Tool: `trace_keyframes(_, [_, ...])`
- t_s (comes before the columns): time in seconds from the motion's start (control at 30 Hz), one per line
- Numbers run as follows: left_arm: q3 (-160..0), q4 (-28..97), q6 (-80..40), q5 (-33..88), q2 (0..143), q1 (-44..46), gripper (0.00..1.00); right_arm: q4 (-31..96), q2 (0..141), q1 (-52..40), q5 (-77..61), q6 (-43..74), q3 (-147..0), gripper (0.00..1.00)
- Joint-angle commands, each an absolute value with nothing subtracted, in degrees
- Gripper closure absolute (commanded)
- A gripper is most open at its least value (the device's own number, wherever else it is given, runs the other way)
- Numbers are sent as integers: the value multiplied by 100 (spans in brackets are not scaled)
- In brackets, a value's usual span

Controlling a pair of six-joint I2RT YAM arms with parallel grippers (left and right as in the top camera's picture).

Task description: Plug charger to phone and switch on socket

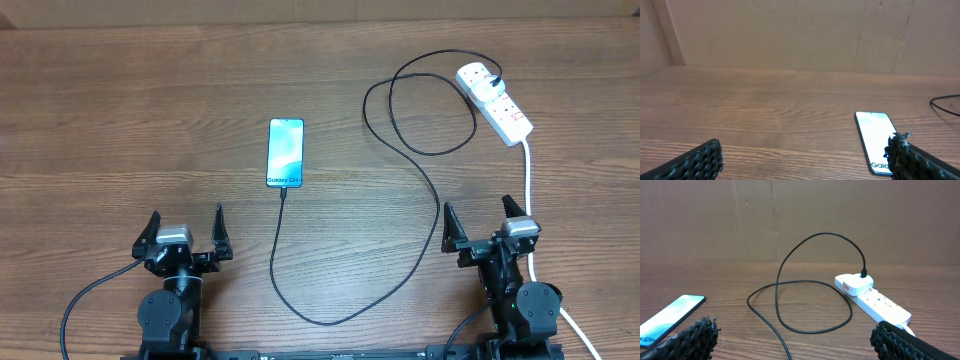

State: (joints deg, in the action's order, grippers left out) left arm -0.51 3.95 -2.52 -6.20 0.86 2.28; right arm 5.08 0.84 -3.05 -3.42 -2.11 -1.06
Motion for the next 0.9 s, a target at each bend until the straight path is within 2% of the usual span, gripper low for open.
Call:
trace_keyframes(0.0, [-27, 414, -25, -530, 16, 255, 0, 467, 16, -336, -307, -191, -49, 0])
trace_keyframes(0.87, [-25, 405, -47, -766, 19, 237, 0, 467, 16, -336, -307, -193, -49, 0])
